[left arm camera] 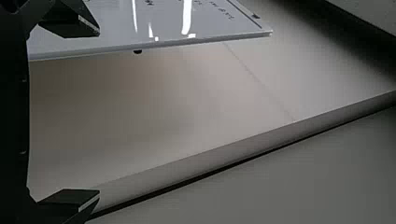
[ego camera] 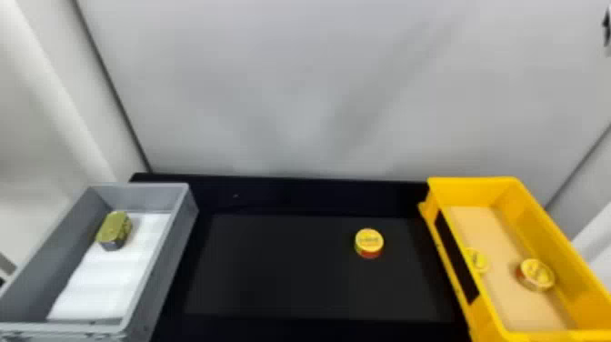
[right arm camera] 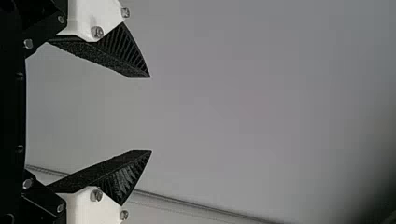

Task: Pick up the round yellow can and place it in the yellow rectangular box

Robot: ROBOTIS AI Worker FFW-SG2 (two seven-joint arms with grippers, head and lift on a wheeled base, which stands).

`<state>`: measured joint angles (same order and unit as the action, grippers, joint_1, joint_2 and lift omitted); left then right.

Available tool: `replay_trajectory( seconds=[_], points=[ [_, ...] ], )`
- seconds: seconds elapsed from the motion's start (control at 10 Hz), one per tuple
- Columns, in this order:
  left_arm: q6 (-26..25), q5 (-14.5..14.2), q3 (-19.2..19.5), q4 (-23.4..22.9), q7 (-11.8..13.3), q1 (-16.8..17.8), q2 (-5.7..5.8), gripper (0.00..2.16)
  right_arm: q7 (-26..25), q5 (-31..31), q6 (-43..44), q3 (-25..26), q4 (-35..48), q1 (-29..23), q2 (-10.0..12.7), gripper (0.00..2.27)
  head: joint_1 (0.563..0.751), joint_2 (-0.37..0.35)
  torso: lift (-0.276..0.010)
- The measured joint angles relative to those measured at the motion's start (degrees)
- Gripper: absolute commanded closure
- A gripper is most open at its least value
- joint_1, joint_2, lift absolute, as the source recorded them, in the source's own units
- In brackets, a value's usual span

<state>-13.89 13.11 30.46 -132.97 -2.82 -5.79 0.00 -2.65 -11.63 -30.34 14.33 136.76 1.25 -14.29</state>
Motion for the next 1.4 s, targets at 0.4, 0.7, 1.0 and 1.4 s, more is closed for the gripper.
replay_trajectory(
  seconds=[0.4,0.7,1.0,1.4],
  points=[
    [1.11,-1.95,1.13,-0.03,0.42,0.02,0.0,0.07,0.1,-1.5,-2.59,-3.42,0.0,2.29,-0.11,0.27,0.692,0.014,-0.056],
    [0.45,-1.54,-0.77,0.29,0.67,0.13,0.0,0.07,-0.35,-3.5,-4.36,-6.94,-0.46,1.33,-0.29,0.27,0.692,0.014,-0.056],
    [-0.23,-1.04,-1.74,0.54,0.62,0.18,0.0,0.07,-4.27,-2.08,-3.9,-11.8,-3.01,-0.96,0.47,0.28,0.692,0.014,-0.056],
    [-0.67,-0.5,-2.31,0.78,0.68,0.35,0.0,0.07,-3.84,8.34,-5.19,-18.69,-10.12,-4.97,0.42,0.28,0.692,0.014,-0.056]
  ],
)
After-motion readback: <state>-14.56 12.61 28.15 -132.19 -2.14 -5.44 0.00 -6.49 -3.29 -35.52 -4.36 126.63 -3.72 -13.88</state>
